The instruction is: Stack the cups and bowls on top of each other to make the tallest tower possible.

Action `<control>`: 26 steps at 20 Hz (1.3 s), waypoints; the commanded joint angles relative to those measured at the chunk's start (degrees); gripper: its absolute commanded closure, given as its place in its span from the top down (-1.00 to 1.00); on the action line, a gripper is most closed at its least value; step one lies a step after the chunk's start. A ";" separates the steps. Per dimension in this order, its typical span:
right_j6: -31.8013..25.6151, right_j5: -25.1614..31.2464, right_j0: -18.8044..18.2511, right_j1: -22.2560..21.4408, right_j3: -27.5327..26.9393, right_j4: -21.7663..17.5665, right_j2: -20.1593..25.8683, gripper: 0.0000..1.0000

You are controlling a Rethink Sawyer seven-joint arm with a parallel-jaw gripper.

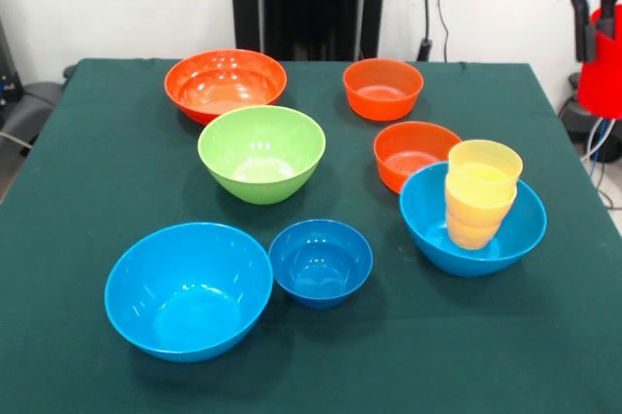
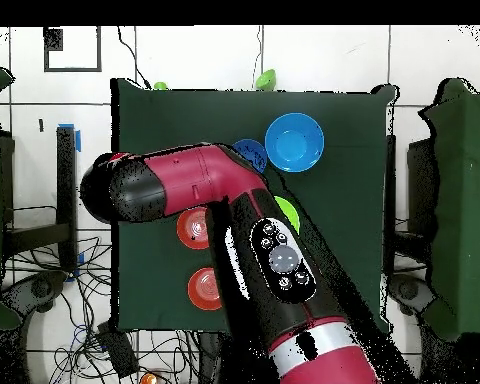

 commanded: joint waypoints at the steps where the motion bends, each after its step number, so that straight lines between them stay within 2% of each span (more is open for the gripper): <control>1: -1.78 -0.45 -1.38 3.71 0.89 -4.75 -2.29 -1.00; 10: -6.09 2.52 -5.01 3.73 0.56 -6.01 0.14 -1.00; 18: -9.09 1.74 -8.61 3.62 3.44 -7.67 2.24 -1.00; 23: -9.41 1.33 -9.89 4.25 4.04 -9.14 2.53 -1.00; 26: -8.80 0.12 -11.24 4.44 6.60 -9.59 3.20 -1.00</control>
